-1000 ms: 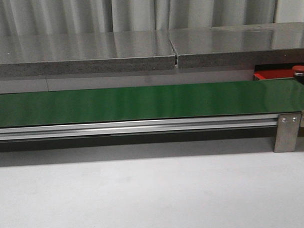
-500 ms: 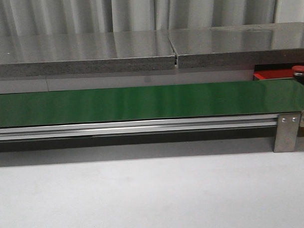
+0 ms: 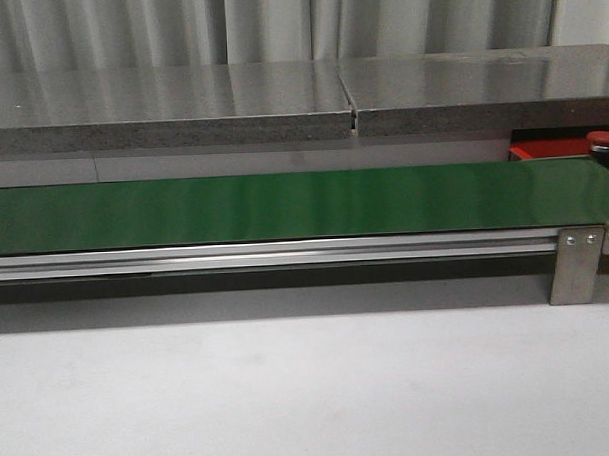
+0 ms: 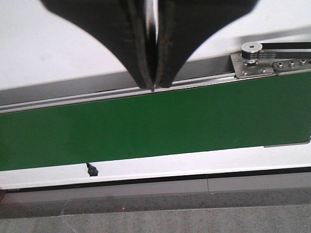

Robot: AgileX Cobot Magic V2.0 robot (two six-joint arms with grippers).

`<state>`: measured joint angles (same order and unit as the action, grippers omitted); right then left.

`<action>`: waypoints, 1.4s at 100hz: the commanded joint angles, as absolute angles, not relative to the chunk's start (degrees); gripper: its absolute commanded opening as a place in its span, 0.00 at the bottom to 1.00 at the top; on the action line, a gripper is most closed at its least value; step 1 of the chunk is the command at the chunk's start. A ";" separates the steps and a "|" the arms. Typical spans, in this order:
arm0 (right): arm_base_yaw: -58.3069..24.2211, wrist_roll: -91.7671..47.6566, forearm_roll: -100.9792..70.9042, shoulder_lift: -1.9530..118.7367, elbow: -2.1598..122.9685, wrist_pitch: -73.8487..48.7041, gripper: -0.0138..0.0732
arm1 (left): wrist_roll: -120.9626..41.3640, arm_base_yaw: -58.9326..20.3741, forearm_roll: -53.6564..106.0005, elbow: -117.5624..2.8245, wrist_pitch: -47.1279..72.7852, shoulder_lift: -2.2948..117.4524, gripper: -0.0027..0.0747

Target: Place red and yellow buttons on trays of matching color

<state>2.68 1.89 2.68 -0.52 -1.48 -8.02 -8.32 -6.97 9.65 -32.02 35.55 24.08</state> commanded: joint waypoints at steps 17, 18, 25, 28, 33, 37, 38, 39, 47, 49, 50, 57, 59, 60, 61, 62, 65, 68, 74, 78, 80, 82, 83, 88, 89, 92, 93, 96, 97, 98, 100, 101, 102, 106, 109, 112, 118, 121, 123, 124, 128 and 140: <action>3.07 1.96 3.39 -1.54 -0.99 -3.37 0.08 | -8.34 -7.39 10.62 -33.64 31.76 24.59 0.01; 3.07 1.96 3.39 -1.54 -0.99 -3.37 0.08 | -8.34 -7.39 10.62 -33.64 31.76 24.59 0.01; 3.07 1.96 3.39 -1.54 -0.99 -3.37 0.08 | -8.34 -7.39 10.62 -33.64 31.76 24.59 0.01; 3.07 1.96 3.39 -1.54 -0.99 -3.37 0.08 | -8.34 -7.39 10.62 -33.64 31.76 24.59 0.01; 3.07 1.96 3.39 -1.54 -0.99 -3.37 0.08 | -8.34 -7.39 10.62 -33.64 31.76 24.59 0.01; 3.07 1.96 3.39 -1.54 -0.99 -3.37 0.08 | -8.34 -7.39 10.62 -33.64 31.76 24.59 0.01; 3.07 1.96 3.39 -1.54 -0.99 -3.37 0.08 | -8.34 -7.39 10.62 -33.64 31.76 24.59 0.01; 3.07 1.96 3.39 -1.54 -0.99 -3.37 0.08 | -8.34 -7.39 10.62 -33.64 31.76 24.59 0.01; 3.07 1.96 3.39 -1.54 -0.99 -3.37 0.08 | -8.34 -7.39 10.62 -33.64 31.76 24.59 0.01; 3.07 1.96 3.39 -1.54 -0.99 -3.37 0.08 | -8.34 -7.39 10.62 -33.64 31.76 24.59 0.01; 3.07 1.96 3.39 -1.54 -0.99 -3.37 0.08 | -8.34 -7.39 10.62 -33.64 31.76 24.59 0.01; 3.07 1.96 3.39 -1.54 -0.99 -3.37 0.08 | -8.34 -7.39 10.62 -33.64 31.76 24.59 0.01; 3.07 1.96 3.39 -1.54 -0.99 -3.37 0.08 | -8.34 -7.39 10.62 -33.64 31.76 24.59 0.01; 3.07 1.96 3.39 -1.54 -0.99 -3.37 0.08 | -8.34 -7.39 10.62 -33.64 31.76 24.59 0.01; 3.07 1.96 3.39 -1.54 -0.99 -3.37 0.08 | -8.34 -7.39 10.62 -33.64 31.76 24.59 0.01; 3.07 1.96 3.39 -1.54 -0.99 -3.37 0.08 | -8.34 -7.39 10.62 -33.64 31.76 24.59 0.01; 3.07 1.96 3.39 -1.54 -0.99 -3.37 0.08 | -8.34 -7.39 10.62 -33.64 31.76 24.59 0.01; 3.07 1.96 3.39 -1.54 -0.99 -3.37 0.08 | -8.34 -7.39 10.62 -33.64 31.76 24.59 0.01; 3.07 1.96 3.39 -1.54 -0.99 -3.37 0.08 | -8.34 -7.39 10.62 -33.64 31.76 24.59 0.01; 3.07 1.96 3.39 -1.54 -0.99 -3.37 0.08 | -8.34 -7.39 10.50 -33.64 31.76 24.59 0.01; 3.07 1.96 3.39 -1.54 -0.99 -3.37 0.08 | -8.34 -7.39 10.38 -33.64 31.76 24.59 0.01; 3.07 1.96 3.39 -1.54 -0.99 -3.37 0.08 | -8.34 -7.39 10.14 -33.64 31.76 24.59 0.01; 3.07 1.96 3.39 -1.54 -0.99 -3.37 0.08 | -8.34 -7.39 10.14 -33.64 31.76 24.59 0.01; 3.07 1.96 3.39 -1.54 -0.99 -3.37 0.08 | -8.34 -7.27 10.14 -33.64 31.65 24.59 0.01; 3.07 1.96 3.39 -1.54 -0.99 -3.37 0.08 | -8.34 -7.27 10.14 -33.49 31.65 24.59 0.01; 3.07 1.96 3.39 -1.54 -0.99 -3.37 0.08 | -8.34 -7.27 10.14 -33.20 30.85 24.59 0.01; 3.07 1.96 3.39 -1.54 -0.99 -3.37 0.08 | -8.34 -7.27 9.95 -32.97 30.20 24.42 0.01; 3.07 1.96 3.39 -1.54 -0.99 -3.37 0.08 | -8.34 -7.27 9.27 -32.34 28.52 23.98 0.01; 3.07 1.96 3.39 -1.54 -0.99 -3.37 0.08 | -8.34 -7.27 9.06 -32.15 28.05 23.69 0.01; 3.07 1.96 3.39 -1.54 -0.99 -3.37 0.08 | -8.34 -7.27 8.51 -31.71 27.12 23.36 0.01; 3.07 1.96 3.39 -1.54 -0.99 -3.37 0.08 | -8.34 -7.27 8.13 -30.95 25.58 22.86 0.01; 3.07 1.96 3.39 -1.54 -0.99 -3.37 0.08 | -8.34 -7.27 7.95 -30.66 25.06 22.71 0.01; 3.07 1.96 3.39 -1.54 -0.99 -3.37 0.08 | -8.34 -7.27 7.52 -30.08 24.03 22.41 0.01; 3.07 1.96 3.39 -1.54 -0.99 -3.37 0.08 | -7.60 -7.16 6.44 -28.56 21.45 21.68 0.01; 3.07 1.96 3.39 -1.54 -0.99 -3.37 0.08 | -5.96 -6.91 5.52 -27.00 19.46 20.89 0.01; 3.07 1.96 3.39 -1.54 -0.99 -3.37 0.08 | -4.73 -6.76 4.83 -25.78 18.53 20.38 0.01; 3.07 1.96 3.39 -1.54 -0.99 -3.37 0.08 | -1.53 -6.03 3.85 -23.59 18.13 18.44 0.01; 3.07 1.96 3.39 -1.54 -0.99 -3.37 0.08 | -0.99 -5.74 3.85 -22.22 17.69 17.64 0.01; 3.07 1.96 3.39 -1.54 -0.99 -3.37 0.08 | -0.62 -5.61 3.54 -21.62 17.25 17.11 0.01; 3.07 1.96 3.39 -1.54 -0.99 -3.37 0.08 | -0.60 -5.46 3.30 -20.64 16.21 16.77 0.01; 3.07 1.96 3.39 -1.54 -0.99 -3.37 0.08 | -0.51 -5.23 2.64 -18.83 13.59 15.88 0.01; 3.07 1.96 3.39 -1.54 -0.99 -3.37 0.08 | -0.51 -4.98 2.52 -12.55 3.41 12.45 0.01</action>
<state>2.68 1.89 2.68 -0.52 -1.48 -8.02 -1.53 -5.11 2.80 -14.81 15.49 14.01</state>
